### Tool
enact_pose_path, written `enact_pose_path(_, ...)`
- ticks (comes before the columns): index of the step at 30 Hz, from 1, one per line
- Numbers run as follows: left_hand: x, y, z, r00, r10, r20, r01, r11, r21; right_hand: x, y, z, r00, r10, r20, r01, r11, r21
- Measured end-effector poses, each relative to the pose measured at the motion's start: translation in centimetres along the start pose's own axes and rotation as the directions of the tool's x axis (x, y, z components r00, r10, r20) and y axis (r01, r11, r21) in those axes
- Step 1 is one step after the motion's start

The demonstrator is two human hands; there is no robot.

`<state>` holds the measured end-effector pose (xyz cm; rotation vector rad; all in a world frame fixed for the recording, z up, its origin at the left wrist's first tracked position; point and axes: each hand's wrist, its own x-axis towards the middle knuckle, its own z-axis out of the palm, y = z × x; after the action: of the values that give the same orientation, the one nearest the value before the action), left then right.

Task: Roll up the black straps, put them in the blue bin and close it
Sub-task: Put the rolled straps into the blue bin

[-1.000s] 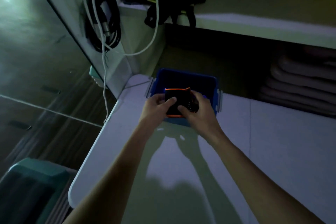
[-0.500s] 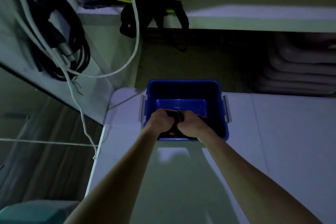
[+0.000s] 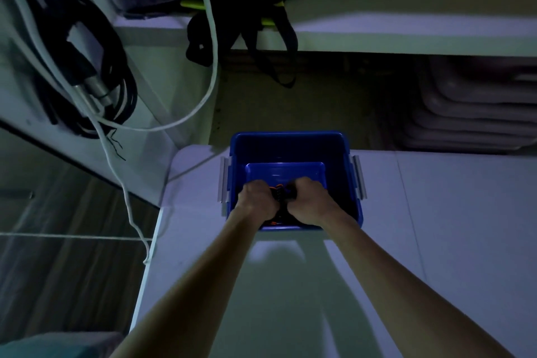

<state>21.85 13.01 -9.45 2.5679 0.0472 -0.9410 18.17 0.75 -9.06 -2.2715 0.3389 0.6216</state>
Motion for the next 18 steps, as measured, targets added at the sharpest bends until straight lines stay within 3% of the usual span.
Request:
enact_pose_path(6, -3.3, 3.9, -2.6, 0.994, 0.07, -0.081, -0.067, 0.997, 0.047, -3.3, 1.4, -5.1, 0.981, -0.075, -0.181, 0.085, 0.995, 0.049)
enact_pose_path(10, -7.5, 9.1, -5.0, 0.95, 0.203, -0.236, -0.192, 0.979, 0.068, -7.3, 2.2, -11.5, 0.933, -0.169, -0.318, 0.219, 0.967, 0.128)
enact_pose_path(14, -13.0, 17.0, -7.6, 0.801, 0.361, -0.478, -0.364, 0.927, 0.089, -12.8, 3.1, -19.8, 0.832, -0.292, -0.471, 0.381, 0.919, 0.103)
enact_pose_path(18, -19.3, 26.2, -10.7, 0.554, 0.511, -0.657, -0.592, 0.797, 0.122, -19.7, 3.4, -29.4, 0.675, -0.413, -0.611, 0.52, 0.854, -0.002)
